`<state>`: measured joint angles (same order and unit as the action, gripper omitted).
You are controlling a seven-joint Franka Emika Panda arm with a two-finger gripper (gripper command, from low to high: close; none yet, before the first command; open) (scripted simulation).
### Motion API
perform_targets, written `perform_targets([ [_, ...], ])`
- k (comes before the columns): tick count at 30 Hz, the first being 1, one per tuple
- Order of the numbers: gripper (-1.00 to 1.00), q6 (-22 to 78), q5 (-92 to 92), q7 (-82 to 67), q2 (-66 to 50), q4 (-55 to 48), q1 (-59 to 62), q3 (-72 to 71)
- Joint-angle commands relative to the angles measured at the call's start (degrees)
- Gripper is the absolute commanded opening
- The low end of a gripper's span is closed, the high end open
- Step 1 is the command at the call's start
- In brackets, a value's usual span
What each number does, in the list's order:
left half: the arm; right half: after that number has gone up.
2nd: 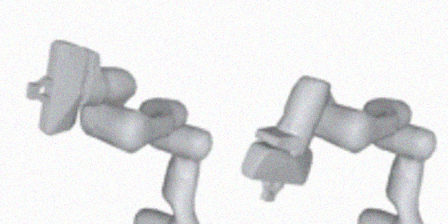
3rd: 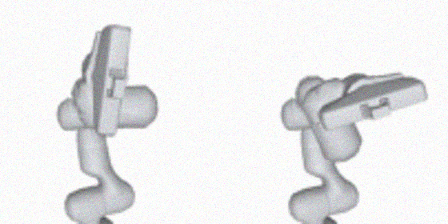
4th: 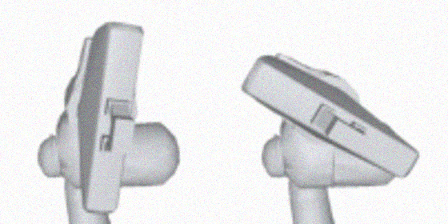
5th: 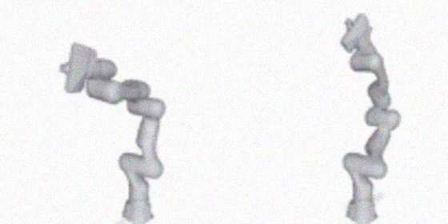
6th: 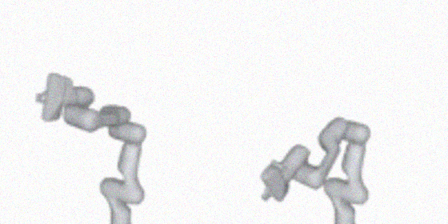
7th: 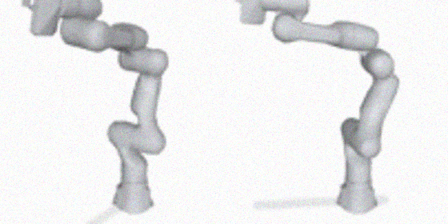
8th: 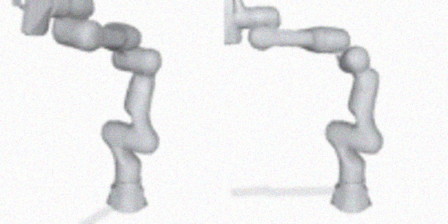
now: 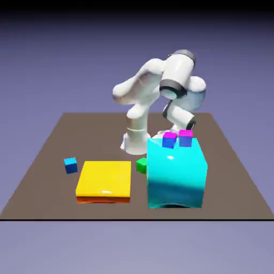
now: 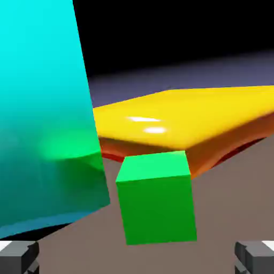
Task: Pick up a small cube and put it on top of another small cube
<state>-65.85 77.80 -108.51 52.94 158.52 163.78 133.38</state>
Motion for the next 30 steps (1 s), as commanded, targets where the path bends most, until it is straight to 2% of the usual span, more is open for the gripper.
perform_targets([
  [1, 0.00, 1.36, 0.98, -1.90, 0.25, -0.03, 2.07, 1.68],
  [9, 0.00, -3.54, 10.91, -3.25, -1.22, 0.22, 1.62, 12.66],
  [10, -1.00, -3.54, 10.91, -3.25, -1.22, 0.22, 1.62, 12.66],
  [16, -1.00, 1.16, 1.51, -2.03, 0.19, -0.02, 2.12, 2.29],
  [21, -1.00, -7.11, -10.78, -1.65, -1.02, -7.40, 0.21, -1.74],
  [30, -1.00, -24.50, -31.87, 18.67, -6.45, -13.67, -11.85, -10.82],
])
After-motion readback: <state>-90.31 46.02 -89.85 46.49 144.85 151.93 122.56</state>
